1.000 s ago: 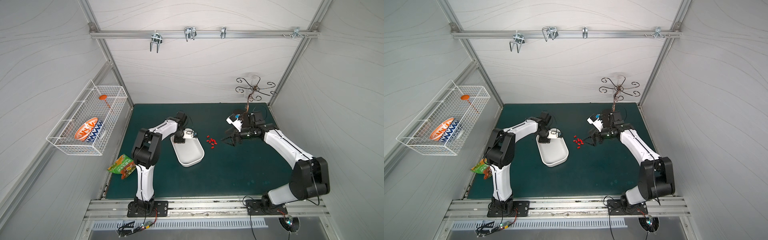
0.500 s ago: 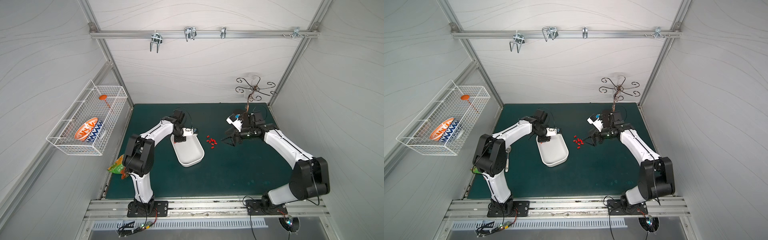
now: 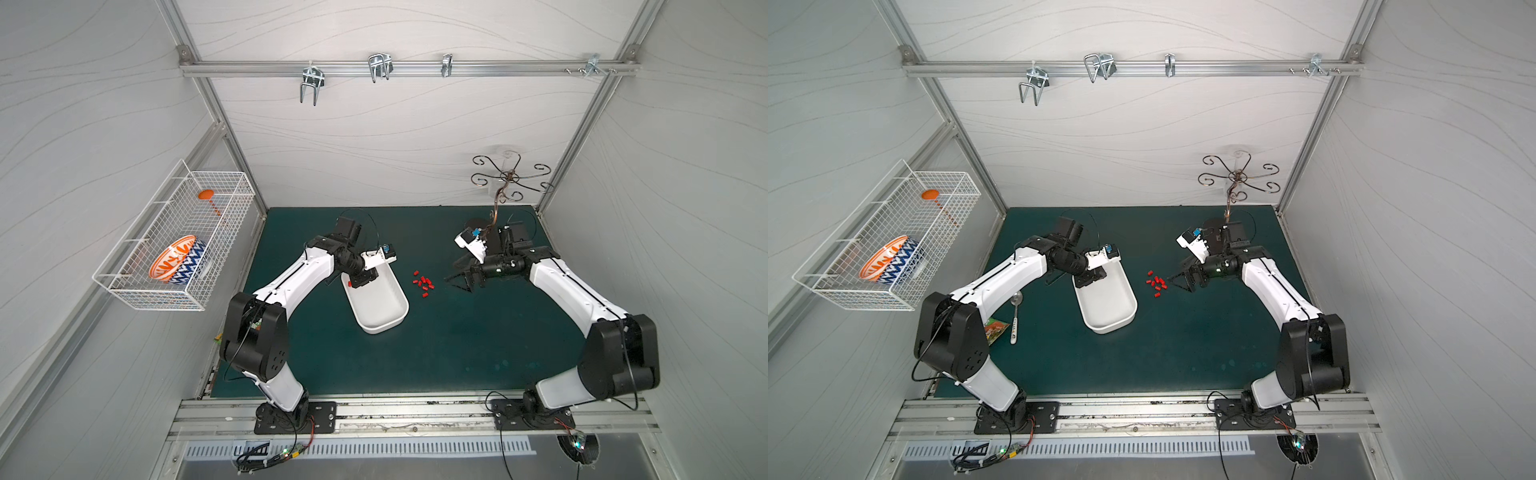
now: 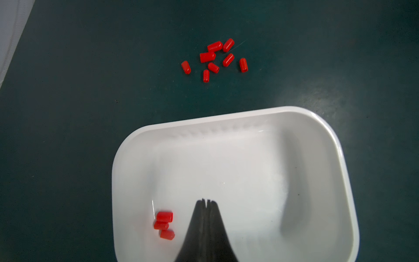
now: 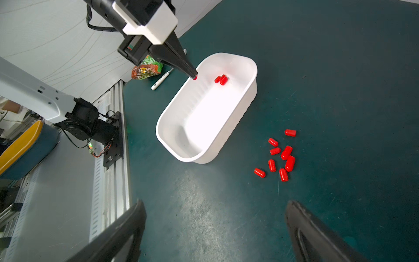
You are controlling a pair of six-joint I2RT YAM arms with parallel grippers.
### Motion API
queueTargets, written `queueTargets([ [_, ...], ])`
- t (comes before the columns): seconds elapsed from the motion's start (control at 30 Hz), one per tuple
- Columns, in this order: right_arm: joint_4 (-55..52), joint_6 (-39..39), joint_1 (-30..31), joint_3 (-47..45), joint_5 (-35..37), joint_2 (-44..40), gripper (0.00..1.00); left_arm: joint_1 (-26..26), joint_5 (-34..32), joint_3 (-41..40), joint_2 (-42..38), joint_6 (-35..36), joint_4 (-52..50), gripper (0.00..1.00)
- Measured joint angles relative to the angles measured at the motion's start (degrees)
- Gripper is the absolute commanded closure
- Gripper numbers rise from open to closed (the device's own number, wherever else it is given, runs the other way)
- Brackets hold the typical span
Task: Take the screw protection sleeves out of the storage box
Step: Pick up the screw protection sleeve from the storage box, then place the screw protection sleeve at the center of the board.
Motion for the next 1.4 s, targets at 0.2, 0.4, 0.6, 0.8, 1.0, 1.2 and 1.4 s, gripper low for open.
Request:
queueTargets([
  [0.2,-2.7,-2.6,-0.1,1.6,0.3,1.2,0.01,-0.8,4.0,2.3,0.0,-4.4,-0.9,1.0],
  [0.4,-1.7,-2.5,-1.6,-1.9,0.8,0.8,0.01,-3.1,6.5,6.5,0.0,-6.8,-0.8,1.0],
  [0.6,-1.1,-1.9,-4.9,-2.6,1.6,-1.7,0.01,-7.0,8.1,9.4,1.8,-9.5,0.3,1.0],
  [0.8,0.5,0.2,-10.0,-3.5,1.5,-4.3,0.01,-11.6,8.7,14.2,8.9,-11.1,2.1,1.0],
  [1.0,2.0,2.1,-13.5,-4.2,1.5,-5.4,0.01,-14.6,8.1,20.4,18.9,-11.7,2.4,1.0],
  [1.2,2.4,2.1,-13.5,-4.3,1.4,-6.6,0.01,-15.5,5.1,24.7,26.4,-9.6,0.7,1.0],
  [1.4,2.8,2.1,-13.5,-4.4,0.5,-6.7,0.01,-15.7,1.8,24.7,30.4,-7.3,-1.6,0.92],
])
